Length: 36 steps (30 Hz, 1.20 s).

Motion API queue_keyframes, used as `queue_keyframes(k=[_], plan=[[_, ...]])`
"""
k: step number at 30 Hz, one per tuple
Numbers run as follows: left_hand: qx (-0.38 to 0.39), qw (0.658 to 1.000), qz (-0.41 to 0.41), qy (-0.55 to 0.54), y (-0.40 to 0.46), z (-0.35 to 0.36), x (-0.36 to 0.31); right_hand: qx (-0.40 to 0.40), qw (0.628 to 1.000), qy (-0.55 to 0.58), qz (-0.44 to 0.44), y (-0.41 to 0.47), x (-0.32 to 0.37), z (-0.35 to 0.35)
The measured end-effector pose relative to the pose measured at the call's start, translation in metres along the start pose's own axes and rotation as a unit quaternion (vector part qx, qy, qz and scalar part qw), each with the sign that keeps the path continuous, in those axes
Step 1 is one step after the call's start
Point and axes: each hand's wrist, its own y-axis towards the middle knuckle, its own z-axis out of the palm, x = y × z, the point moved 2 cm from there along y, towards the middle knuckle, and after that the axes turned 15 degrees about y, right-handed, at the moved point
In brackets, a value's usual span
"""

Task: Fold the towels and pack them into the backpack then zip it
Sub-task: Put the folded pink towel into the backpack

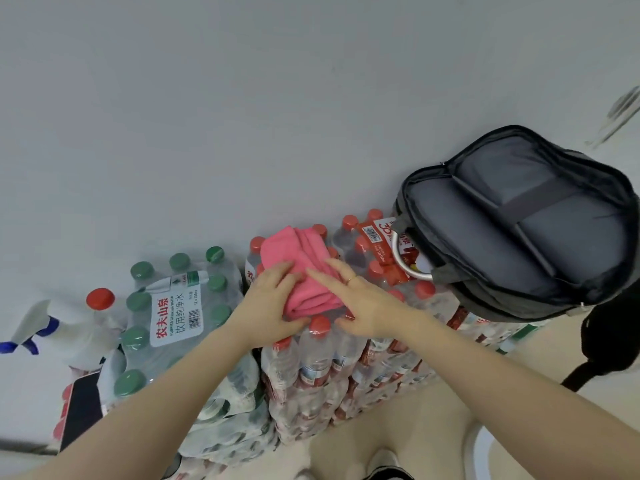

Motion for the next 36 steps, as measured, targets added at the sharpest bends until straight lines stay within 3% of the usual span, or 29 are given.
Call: queue_keyframes(k=[3, 8, 11, 14, 16, 18, 20, 21, 22, 24, 25, 28, 30, 33, 36], plan=[[0.052, 0.997, 0.059, -0.007, 0.004, 0.002, 0.003, 0.009, 0.999, -0.027, -0.021, 0.003, 0.004, 0.007], [0.089, 0.981, 0.007, -0.17, 0.005, -0.008, 0.01, -0.068, 0.997, -0.035, -0.014, 0.006, 0.0, 0.009], [0.099, 0.98, 0.038, -0.17, 0.012, -0.016, 0.003, -0.148, 0.987, 0.063, 0.011, 0.004, -0.003, -0.008], [0.044, 0.969, 0.053, -0.239, 0.025, -0.031, -0.013, -0.233, 0.933, 0.253, 0.104, -0.004, -0.007, -0.043], [-0.022, 0.96, 0.063, -0.273, 0.038, -0.048, -0.032, -0.242, 0.87, 0.408, 0.139, -0.012, -0.01, -0.066], [-0.094, 0.959, 0.107, -0.245, 0.055, -0.068, -0.055, -0.245, 0.793, 0.541, 0.137, -0.024, -0.014, -0.089], [-0.155, 0.956, 0.189, -0.162, 0.075, -0.082, -0.077, -0.231, 0.764, 0.59, 0.121, -0.039, -0.018, -0.115], [-0.172, 0.951, 0.225, -0.127, 0.087, -0.085, -0.085, -0.222, 0.78, 0.572, 0.12, -0.048, -0.021, -0.128], [-0.181, 0.946, 0.245, -0.113, 0.099, -0.087, -0.091, -0.212, 0.82, 0.514, 0.136, -0.057, -0.026, -0.142], [-0.185, 0.942, 0.237, -0.15, 0.124, -0.09, -0.099, -0.223, 0.914, 0.264, 0.212, -0.072, -0.047, -0.171], [-0.181, 0.94, 0.219, -0.188, 0.136, -0.091, -0.103, -0.252, 0.929, 0.125, 0.241, -0.078, -0.061, -0.184], [-0.165, 0.938, 0.168, -0.254, 0.169, -0.095, -0.113, -0.304, 0.907, -0.104, 0.273, -0.087, -0.105, -0.2], [-0.155, 0.942, 0.147, -0.258, 0.186, -0.097, -0.121, -0.238, 0.892, -0.195, 0.33, -0.085, -0.14, -0.195], [-0.097, 0.949, 0.132, -0.27, 0.207, -0.091, -0.129, -0.171, 0.874, -0.223, 0.397, -0.076, -0.173, -0.189], [-0.025, 0.946, 0.115, -0.302, 0.225, -0.08, -0.131, -0.155, 0.883, -0.215, 0.387, -0.065, -0.18, -0.193]])
